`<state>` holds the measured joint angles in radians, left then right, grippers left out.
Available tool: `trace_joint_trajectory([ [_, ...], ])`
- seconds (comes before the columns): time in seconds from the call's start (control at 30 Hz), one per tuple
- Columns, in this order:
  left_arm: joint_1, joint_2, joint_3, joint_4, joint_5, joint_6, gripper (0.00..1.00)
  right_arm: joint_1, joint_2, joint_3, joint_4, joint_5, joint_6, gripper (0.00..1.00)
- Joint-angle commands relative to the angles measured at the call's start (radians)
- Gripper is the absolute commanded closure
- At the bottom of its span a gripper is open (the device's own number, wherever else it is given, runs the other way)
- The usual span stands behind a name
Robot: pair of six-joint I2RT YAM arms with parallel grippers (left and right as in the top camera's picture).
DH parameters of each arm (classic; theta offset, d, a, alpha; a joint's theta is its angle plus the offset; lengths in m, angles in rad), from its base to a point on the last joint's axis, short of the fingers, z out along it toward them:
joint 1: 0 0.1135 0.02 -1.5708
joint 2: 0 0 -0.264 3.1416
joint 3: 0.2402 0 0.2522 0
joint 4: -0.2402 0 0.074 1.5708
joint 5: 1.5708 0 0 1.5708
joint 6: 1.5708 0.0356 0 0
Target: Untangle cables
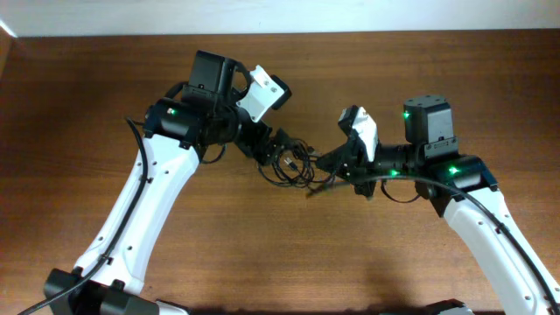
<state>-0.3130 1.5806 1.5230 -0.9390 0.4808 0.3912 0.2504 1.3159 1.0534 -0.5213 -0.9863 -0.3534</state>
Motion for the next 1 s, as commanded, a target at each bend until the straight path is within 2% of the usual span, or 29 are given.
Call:
trace_joint_trajectory([
  [0.0, 0.000, 0.009, 0.017, -0.065, 0.170, 0.152, 0.01, 0.005, 0.002, 0.012, 0.005, -0.030, -0.269, 0.96],
  [0.07, 0.000, 0.009, 0.017, -0.132, 0.204, 0.239, 0.01, 0.005, 0.002, 0.012, 0.006, 0.000, -0.386, 0.96],
  [0.27, 0.000, 0.009, 0.017, -0.319, 0.215, 0.502, 0.04, 0.005, 0.002, 0.012, 0.006, 0.043, -0.422, 0.96],
  [0.37, 0.000, 0.009, 0.017, -0.319, 0.199, 0.516, 0.00, 0.005, 0.002, 0.012, 0.005, 0.004, -0.422, 0.96],
  [0.77, 0.000, 0.009, 0.017, -0.229, 0.053, 0.516, 0.00, 0.005, 0.002, 0.012, 0.005, -0.212, -0.429, 0.96],
  [0.83, 0.000, 0.009, 0.017, -0.230, 0.054, 0.515, 0.12, 0.005, 0.002, 0.012, 0.005, -0.229, -0.429, 0.96],
  [0.9, 0.000, 0.009, 0.017, -0.233, 0.067, 0.515, 0.37, 0.005, 0.002, 0.012, 0.006, -0.237, -0.429, 0.96],
  [0.93, 0.000, 0.009, 0.017, -0.233, 0.080, 0.516, 0.46, 0.005, 0.002, 0.012, 0.006, -0.237, -0.429, 0.96],
  [0.97, 0.000, 0.009, 0.017, -0.234, 0.091, 0.516, 0.66, 0.005, 0.002, 0.012, 0.006, -0.237, -0.429, 0.96],
])
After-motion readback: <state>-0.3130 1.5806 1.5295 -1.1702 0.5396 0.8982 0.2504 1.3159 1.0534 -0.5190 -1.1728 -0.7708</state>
